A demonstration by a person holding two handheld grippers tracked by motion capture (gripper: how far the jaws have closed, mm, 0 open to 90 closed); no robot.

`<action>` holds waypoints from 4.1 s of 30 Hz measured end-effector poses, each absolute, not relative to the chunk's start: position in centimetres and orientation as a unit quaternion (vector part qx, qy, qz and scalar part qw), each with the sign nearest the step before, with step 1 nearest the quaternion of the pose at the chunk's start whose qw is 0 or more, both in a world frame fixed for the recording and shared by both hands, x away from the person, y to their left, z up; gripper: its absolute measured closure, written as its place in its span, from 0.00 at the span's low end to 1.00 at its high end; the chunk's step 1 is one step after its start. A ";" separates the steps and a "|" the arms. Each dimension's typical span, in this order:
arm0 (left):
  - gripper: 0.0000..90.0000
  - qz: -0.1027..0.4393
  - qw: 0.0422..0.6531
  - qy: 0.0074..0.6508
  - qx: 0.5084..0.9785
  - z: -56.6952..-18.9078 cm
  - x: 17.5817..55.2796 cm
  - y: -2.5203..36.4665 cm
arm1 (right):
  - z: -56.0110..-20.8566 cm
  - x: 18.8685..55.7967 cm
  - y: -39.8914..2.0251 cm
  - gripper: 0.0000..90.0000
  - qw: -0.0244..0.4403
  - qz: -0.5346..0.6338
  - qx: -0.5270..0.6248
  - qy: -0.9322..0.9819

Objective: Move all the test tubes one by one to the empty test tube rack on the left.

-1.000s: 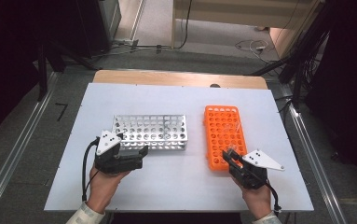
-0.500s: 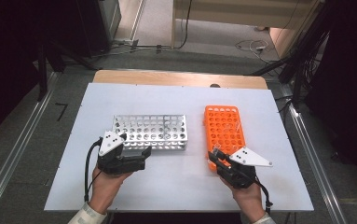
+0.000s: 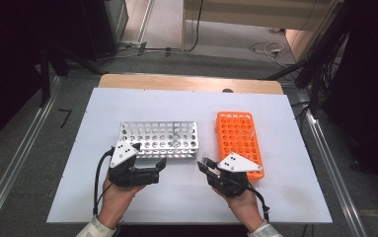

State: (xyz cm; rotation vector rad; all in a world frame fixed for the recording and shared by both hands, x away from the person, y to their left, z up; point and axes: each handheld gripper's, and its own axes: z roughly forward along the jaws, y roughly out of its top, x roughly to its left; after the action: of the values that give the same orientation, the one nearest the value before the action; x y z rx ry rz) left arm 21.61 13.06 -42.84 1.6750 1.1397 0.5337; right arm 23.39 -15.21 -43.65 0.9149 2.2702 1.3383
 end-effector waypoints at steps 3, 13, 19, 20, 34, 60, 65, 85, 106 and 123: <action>0.05 0.219 0.502 0.468 0.694 -42.8 21.5 12.9 | -43.7 23.5 -14.5 0.81 0.171 0.472 0.318 0.804; 0.06 0.208 0.513 0.446 0.703 -42.6 21.0 11.8 | -44.3 23.8 -11.7 0.81 0.158 0.465 0.299 0.818; 0.07 0.203 0.515 0.436 0.709 -42.5 20.7 11.1 | -44.8 23.8 -9.9 0.81 0.149 0.461 0.285 0.827; 0.07 0.203 0.516 0.435 0.709 -42.5 20.6 11.0 | -44.8 23.8 -9.7 0.81 0.148 0.462 0.281 0.828; 0.39 0.212 0.522 0.402 0.722 -42.6 20.1 10.5 | -44.6 23.3 -7.4 0.81 0.133 0.468 0.258 0.835; 0.83 0.201 0.515 0.403 0.729 -42.6 20.4 10.7 | -44.7 23.5 -7.8 0.60 0.117 0.473 0.258 0.835; 0.83 0.205 0.515 0.409 0.725 -42.5 20.6 11.2 | -44.5 23.7 -8.2 0.48 0.112 0.470 0.265 0.834; 0.83 0.229 0.525 0.446 0.688 -40.8 21.9 14.3 | -44.6 24.5 -10.9 0.28 0.099 0.460 0.299 0.830; 0.83 0.278 0.506 0.497 0.647 -40.1 23.8 18.8 | -44.6 24.5 -11.1 0.28 0.101 0.454 0.307 0.831; 0.83 0.308 0.481 0.500 0.651 -40.9 24.7 19.3 | -44.8 24.5 -11.2 0.28 0.100 0.451 0.307 0.832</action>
State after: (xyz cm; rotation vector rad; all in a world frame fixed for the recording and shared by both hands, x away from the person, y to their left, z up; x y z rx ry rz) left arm 24.68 19.25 -40.86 1.5882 1.2206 0.7501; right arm 24.54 -11.19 -44.77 0.9061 2.4601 1.3329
